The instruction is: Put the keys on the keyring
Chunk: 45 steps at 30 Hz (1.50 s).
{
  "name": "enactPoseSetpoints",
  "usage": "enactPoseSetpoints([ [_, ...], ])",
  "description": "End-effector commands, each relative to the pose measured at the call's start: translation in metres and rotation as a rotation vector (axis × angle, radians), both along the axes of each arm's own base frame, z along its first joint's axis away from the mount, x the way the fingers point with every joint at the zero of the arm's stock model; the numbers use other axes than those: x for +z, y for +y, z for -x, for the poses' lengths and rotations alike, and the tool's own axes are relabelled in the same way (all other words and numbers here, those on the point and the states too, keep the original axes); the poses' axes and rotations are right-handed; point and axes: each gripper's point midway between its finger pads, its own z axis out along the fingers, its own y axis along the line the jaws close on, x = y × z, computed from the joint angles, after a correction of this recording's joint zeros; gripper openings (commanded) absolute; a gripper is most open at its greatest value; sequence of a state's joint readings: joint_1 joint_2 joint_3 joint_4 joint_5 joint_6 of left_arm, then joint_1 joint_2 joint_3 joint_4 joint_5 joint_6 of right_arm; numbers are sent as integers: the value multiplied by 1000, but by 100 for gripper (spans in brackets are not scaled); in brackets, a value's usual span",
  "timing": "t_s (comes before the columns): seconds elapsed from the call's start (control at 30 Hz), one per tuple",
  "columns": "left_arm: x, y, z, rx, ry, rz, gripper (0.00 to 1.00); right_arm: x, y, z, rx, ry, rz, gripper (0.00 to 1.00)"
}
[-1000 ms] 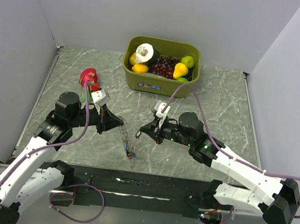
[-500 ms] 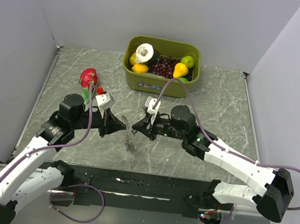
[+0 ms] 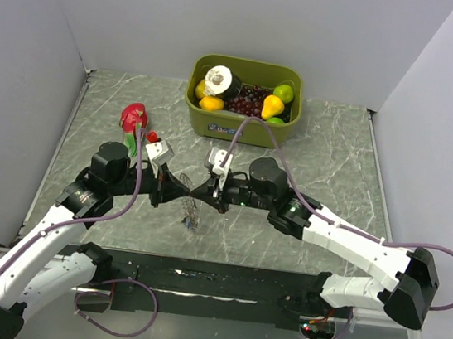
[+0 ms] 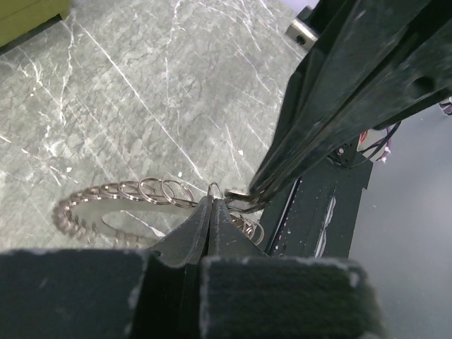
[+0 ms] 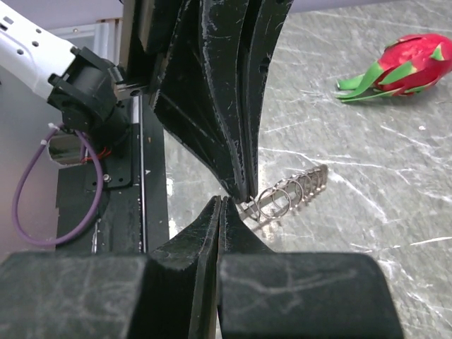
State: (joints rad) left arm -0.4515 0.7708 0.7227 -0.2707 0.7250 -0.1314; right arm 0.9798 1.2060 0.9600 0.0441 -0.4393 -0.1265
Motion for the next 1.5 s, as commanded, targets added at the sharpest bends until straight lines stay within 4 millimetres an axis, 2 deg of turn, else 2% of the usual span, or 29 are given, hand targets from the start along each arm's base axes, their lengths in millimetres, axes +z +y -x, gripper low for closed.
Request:
enactPoseSetpoints([
  [0.0, 29, -5, -1, -25, -91, 47, 1, 22, 13, -5, 6, -49, -47, 0],
  [0.2, 31, -4, 2, -32, -101, 53, 1, 14, 17, -14, -29, -42, -22, 0],
  [0.33, 30, -5, 3, -40, -97, 51, 1, 16, 14, -23, -92, -43, -35, 0],
  [0.6, 30, -4, 3, -40, -99, 49, 1, 32, 4, -20, -113, -71, -103, 0],
  [1.0, 32, -2, 3, -24, -110, 53, 1, 25, 5, -19, -105, -63, -82, 0],
  [1.2, 33, 0, -2, 8, -121, 45, 1, 30, 1, -9, -66, -70, -93, 0],
  [1.47, 33, 3, -5, 35, -125, 40, 1, 27, -7, 1, -29, -102, -76, 0],
])
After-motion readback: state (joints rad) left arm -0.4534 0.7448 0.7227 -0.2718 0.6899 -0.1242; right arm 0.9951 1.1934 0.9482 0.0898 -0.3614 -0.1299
